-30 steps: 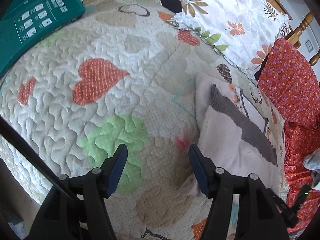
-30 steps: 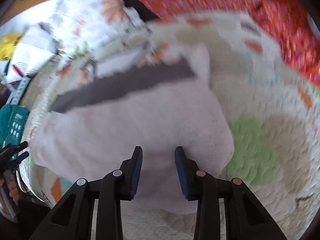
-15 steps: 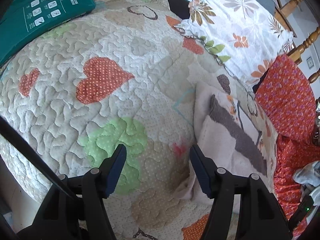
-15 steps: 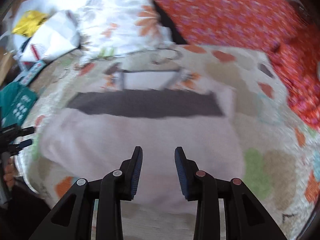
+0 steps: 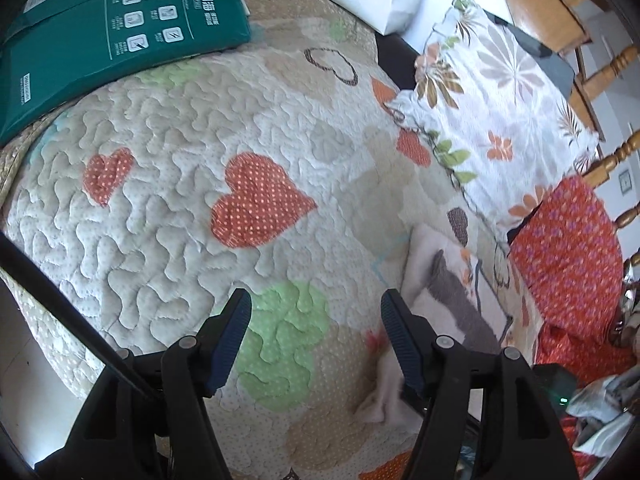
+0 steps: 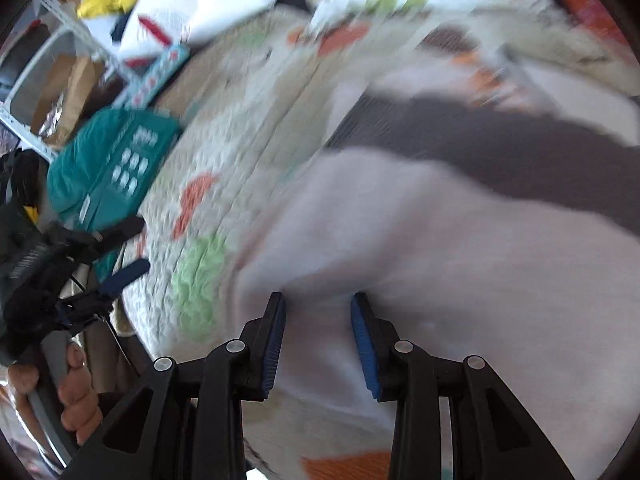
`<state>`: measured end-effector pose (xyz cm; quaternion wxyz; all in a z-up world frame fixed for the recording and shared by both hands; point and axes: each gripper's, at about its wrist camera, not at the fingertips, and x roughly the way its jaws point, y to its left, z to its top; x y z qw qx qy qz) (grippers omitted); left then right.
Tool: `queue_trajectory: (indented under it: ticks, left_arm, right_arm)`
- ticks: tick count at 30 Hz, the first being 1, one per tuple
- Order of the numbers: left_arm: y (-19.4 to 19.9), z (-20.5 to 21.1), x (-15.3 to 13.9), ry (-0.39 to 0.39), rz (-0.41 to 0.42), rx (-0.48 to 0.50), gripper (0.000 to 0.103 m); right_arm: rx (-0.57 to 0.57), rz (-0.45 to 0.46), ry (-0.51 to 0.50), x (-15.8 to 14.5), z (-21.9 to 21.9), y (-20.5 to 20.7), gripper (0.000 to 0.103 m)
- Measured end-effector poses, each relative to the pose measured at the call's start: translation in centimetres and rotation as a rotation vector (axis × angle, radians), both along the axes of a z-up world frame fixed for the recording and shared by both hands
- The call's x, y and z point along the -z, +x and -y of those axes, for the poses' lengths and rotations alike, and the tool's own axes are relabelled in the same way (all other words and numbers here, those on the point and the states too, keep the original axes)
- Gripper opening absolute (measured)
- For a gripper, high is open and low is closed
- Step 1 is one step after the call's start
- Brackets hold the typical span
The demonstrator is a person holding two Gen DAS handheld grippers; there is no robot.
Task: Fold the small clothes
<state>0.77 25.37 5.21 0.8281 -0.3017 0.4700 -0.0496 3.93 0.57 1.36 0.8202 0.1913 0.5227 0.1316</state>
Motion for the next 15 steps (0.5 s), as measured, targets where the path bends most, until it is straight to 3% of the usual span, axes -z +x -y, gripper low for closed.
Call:
queue_trajectory:
  ticks: [4,8,15]
  left_arm:
    - [0.0,-0.5,-0.4,-0.022,0.018,-0.002,0.067]
    - [-0.2,-1.7,-0.8,-0.068,0.034,-0.04,0.069]
    - [-0.7,-3.6,-0.7,-0.109,0.033,-0.099,0.07]
  right_arm:
    - [-0.055,0.07,-0.042,-2.4,-1.4,-0.4,0.039]
    - [-0.18,0.193,-0.233,-5.6,-4.4,-2.8,0.039]
    - [-0.391,0.236,-0.422,-3.5,-9.9,-4.7,0.038]
